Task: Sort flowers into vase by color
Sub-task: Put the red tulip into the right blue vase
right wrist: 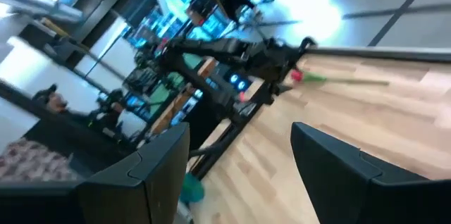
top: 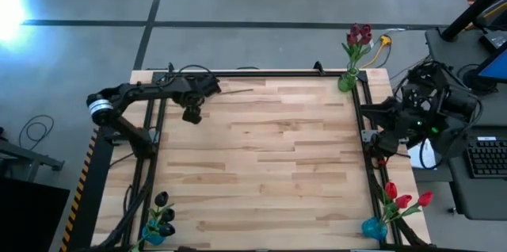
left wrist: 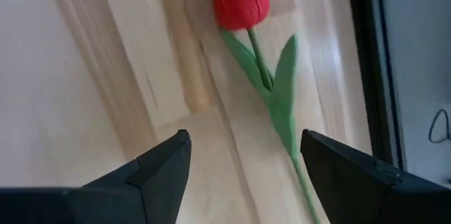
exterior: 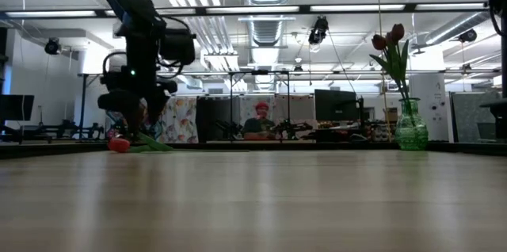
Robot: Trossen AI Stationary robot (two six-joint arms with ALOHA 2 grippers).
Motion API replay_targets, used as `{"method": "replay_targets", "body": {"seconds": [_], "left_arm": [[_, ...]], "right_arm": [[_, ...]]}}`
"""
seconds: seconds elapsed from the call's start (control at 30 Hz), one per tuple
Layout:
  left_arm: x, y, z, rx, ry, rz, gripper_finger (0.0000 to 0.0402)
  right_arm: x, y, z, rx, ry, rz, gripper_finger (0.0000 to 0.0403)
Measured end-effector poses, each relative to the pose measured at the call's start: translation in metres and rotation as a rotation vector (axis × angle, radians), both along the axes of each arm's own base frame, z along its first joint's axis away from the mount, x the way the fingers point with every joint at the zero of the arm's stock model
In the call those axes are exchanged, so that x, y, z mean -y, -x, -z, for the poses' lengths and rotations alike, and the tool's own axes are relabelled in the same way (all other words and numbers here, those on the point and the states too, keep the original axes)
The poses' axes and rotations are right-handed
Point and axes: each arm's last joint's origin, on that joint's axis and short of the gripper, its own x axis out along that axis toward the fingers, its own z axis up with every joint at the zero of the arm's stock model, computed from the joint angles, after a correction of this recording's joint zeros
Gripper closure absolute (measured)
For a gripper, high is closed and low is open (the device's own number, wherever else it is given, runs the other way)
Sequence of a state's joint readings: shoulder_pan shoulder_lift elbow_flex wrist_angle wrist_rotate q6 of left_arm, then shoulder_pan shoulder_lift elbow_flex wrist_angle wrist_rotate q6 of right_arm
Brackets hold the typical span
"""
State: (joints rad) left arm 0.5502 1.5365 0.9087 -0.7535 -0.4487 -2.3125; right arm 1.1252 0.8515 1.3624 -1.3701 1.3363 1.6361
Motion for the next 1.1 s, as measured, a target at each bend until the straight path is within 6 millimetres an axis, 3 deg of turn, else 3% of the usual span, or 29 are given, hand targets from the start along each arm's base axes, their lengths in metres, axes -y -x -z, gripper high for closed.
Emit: {"method": "replay_targets", "body": {"seconds": [0.33, 0.77, 1.1], "left_arm": [[-0.031, -0.005, 0.034, 0.031, 0.055, -0.105, 0.0145], [-0.061, -0.001, 0.026, 0.041, 0.022, -0.098, 0.0145], [-0.066, 0.005, 0.043, 0.046, 0.164, -0.131, 0.0155]], "right_arm": [[-0.017, -0.035, 0.001, -0.035, 0.146, 0.181, 0.0168], [-0.008, -0.066, 0.005, -0.123, 0.196, 0.339, 0.0171], [-0.012, -0.085, 0.01, -0.165, 0.195, 0.35, 0.0174]]}}
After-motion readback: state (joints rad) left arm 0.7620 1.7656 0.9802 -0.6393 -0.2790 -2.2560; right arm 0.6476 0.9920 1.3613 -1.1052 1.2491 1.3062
